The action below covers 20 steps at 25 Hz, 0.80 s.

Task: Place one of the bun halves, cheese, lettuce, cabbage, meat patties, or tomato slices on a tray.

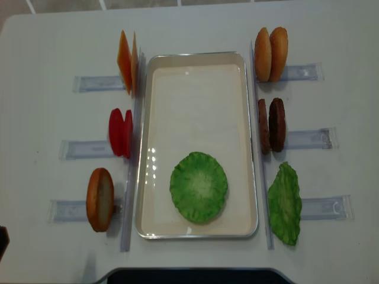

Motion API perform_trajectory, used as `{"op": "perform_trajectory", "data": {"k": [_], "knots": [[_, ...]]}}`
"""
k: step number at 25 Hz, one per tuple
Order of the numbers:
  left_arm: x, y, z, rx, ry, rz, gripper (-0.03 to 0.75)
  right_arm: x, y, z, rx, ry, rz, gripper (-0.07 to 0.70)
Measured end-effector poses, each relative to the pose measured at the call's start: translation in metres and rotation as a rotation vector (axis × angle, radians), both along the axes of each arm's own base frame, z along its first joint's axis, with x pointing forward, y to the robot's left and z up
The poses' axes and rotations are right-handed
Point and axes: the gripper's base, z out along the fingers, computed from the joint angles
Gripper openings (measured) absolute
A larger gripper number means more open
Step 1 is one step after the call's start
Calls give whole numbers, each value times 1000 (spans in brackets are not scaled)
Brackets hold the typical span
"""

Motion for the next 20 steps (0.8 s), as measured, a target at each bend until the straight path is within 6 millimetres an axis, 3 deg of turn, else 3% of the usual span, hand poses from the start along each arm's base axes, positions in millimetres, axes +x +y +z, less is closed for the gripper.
{"op": "perform_trajectory", "data": {"k": [20], "knots": [[0, 0, 0, 0, 0, 0, 0, -1, 0, -1, 1, -2, -3, 538]]}}
